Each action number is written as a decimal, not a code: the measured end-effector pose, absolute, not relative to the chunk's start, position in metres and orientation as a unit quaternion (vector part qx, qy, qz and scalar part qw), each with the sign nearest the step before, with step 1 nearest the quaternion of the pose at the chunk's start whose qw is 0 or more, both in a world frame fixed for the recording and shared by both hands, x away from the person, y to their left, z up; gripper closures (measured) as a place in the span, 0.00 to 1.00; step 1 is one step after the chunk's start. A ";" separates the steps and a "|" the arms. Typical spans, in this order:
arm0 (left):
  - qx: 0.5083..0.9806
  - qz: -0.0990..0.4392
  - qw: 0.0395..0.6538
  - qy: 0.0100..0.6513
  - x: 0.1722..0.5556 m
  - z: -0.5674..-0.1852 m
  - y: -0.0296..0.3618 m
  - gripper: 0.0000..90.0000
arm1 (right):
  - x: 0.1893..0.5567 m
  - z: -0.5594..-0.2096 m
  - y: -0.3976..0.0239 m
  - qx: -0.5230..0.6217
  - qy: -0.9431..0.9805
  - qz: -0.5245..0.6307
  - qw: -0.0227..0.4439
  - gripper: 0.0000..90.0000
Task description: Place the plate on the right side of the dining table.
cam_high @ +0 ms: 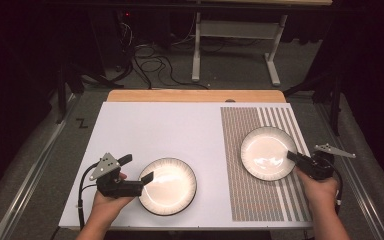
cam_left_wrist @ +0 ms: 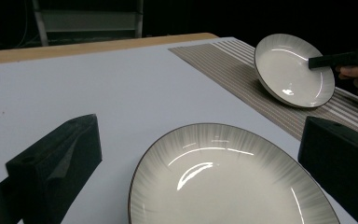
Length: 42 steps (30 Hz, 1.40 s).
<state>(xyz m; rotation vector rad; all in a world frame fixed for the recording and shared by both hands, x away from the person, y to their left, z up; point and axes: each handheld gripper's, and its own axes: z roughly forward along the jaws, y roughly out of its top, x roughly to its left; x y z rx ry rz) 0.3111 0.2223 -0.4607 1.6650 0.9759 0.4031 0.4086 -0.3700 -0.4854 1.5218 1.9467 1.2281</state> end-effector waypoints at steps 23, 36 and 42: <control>0.704 0.163 0.547 0.422 0.314 -0.467 0.227 0.00 | 0.417 -0.500 -0.375 0.585 0.685 0.396 0.179 0.80; 0.709 0.171 0.530 0.433 0.314 -0.468 0.227 0.00 | 0.410 -0.494 -0.376 0.576 0.688 0.389 0.207 0.60; 0.709 0.174 0.530 0.432 0.313 -0.467 0.226 0.00 | 0.404 -0.486 -0.373 0.560 0.692 0.398 0.222 0.54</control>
